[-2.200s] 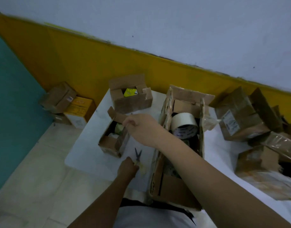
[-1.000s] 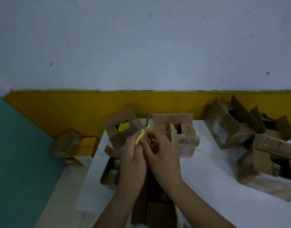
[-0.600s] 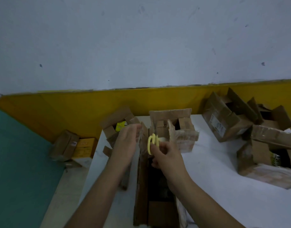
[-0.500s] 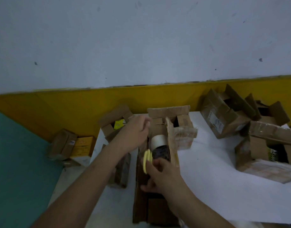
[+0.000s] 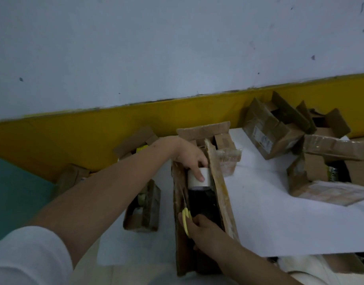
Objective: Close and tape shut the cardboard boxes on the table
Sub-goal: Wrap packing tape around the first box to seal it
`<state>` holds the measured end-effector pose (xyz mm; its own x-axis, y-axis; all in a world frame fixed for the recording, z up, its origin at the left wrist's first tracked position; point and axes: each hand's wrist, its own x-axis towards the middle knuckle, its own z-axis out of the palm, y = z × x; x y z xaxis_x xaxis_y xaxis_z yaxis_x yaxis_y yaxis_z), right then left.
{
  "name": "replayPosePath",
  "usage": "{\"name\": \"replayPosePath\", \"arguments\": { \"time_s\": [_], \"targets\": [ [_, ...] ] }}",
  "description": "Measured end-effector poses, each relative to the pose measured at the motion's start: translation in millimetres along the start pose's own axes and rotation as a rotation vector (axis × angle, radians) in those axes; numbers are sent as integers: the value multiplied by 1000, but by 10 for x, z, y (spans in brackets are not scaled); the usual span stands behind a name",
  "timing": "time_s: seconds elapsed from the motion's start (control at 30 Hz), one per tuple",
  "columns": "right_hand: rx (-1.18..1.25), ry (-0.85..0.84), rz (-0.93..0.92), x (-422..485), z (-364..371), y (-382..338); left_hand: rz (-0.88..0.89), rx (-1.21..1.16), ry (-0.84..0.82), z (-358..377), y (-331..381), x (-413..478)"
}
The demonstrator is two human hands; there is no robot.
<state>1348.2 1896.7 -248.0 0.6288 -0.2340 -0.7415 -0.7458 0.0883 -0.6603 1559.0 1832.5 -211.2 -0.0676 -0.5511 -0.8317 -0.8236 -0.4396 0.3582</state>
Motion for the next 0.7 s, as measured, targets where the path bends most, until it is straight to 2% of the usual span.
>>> {"name": "replayPosePath", "arguments": {
  "time_s": [0.1,0.3,0.6,0.7],
  "targets": [
    [71,59,-5,49,2,50,32,-142,-33,-23,-9,51],
    [81,67,20,69,-30,93,123,-180,-94,-69,-29,112],
    [48,34,-18,137,6,91,151,-577,-77,97,-207,243],
    [143,45,23,159,-9,69,173,-631,-40,146,-248,243]
  ]
}}
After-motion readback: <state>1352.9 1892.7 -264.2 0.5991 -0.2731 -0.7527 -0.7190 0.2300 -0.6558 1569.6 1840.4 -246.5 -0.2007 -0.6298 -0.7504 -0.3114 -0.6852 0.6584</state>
